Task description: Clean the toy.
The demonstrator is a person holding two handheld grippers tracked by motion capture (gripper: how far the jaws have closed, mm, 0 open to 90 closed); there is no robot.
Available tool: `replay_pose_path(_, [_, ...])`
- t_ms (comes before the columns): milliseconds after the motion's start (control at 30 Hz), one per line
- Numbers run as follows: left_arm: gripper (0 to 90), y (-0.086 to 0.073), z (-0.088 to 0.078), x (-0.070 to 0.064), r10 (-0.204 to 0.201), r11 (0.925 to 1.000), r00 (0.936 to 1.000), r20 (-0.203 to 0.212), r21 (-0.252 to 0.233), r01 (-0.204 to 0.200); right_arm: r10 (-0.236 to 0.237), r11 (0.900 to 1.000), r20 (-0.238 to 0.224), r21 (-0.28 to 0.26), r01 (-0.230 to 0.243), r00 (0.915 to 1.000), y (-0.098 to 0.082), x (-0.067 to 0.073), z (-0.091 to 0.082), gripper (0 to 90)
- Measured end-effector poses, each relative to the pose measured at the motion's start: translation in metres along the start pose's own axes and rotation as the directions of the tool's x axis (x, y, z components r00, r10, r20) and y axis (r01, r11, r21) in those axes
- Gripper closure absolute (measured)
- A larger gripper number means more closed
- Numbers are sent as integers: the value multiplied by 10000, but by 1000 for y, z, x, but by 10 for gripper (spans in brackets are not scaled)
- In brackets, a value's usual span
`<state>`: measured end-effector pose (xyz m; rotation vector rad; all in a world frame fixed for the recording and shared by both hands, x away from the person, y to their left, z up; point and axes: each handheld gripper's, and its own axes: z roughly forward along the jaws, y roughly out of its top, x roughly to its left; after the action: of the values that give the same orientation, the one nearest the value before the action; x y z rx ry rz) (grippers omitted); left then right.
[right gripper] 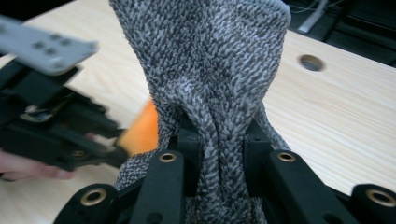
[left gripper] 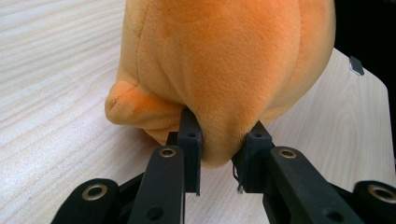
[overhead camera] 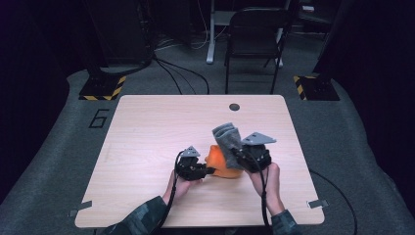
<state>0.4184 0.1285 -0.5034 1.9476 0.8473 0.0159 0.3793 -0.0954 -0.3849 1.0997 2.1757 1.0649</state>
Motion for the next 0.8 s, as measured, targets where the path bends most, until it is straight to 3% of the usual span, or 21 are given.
replay_pose_path(100, [747, 0, 0, 0, 18, 10000, 10000, 7, 22, -18, -576, 9973, -28, 461, 577, 9983, -1, 18, 13, 749])
replay_pose_path(133, [748, 0, 0, 1, 18, 10000, 10000, 28, 32, -18, -739, 9949, 241, 706, 720, 9970, -2, 21, 17, 750])
replay_pose_path(200, [746, -1, 0, 1, -85, 9999, 9999, 57, -53, 85, -948, 9917, 507, 919, 898, 9942, -7, 17, 23, 752])
replay_pose_path(233, [745, 0, 0, 1, 77, 10000, 10000, -11, -11, -77, -770, 9932, 459, 913, 726, 9960, -8, 13, 24, 752])
replay_pose_path(367, [744, 0, 0, 1, 19, 10000, 10000, 25, -45, -19, -209, 9943, 827, 1061, 121, 9964, -14, -6, 24, 751])
replay_pose_path(500, [744, 0, 0, 1, -48, 10000, 10000, 21, -67, 48, 310, 9893, 1089, 1382, -460, 9936, -25, -26, 27, 751])
replay_pose_path(533, [744, 0, 1, 1, -43, 10000, 10000, 19, -67, 43, 310, 9893, 1089, 1382, -460, 9936, -25, -26, 27, 751])
replay_pose_path(600, [744, 0, 0, 1, -44, 10000, 10000, 66, -48, 44, 643, 9806, 1370, 1750, -880, 9885, -34, -39, 32, 751])
replay_pose_path(733, [743, 0, 1, 1, -28, 9999, 10000, 49, -102, 29, 754, 9758, 1509, 1920, -1041, 9857, -41, -48, 38, 752])
replay_pose_path(767, [744, 0, 1, 1, -23, 9999, 10000, 44, -118, 24, 911, 9663, 1610, 2244, -1264, 9827, -47, -54, 43, 752])
replay_pose_path(800, [743, 0, 1, 1, -23, 9999, 10000, 44, -118, 24, 911, 9663, 1610, 2244, -1264, 9827, -47, -54, 43, 752])
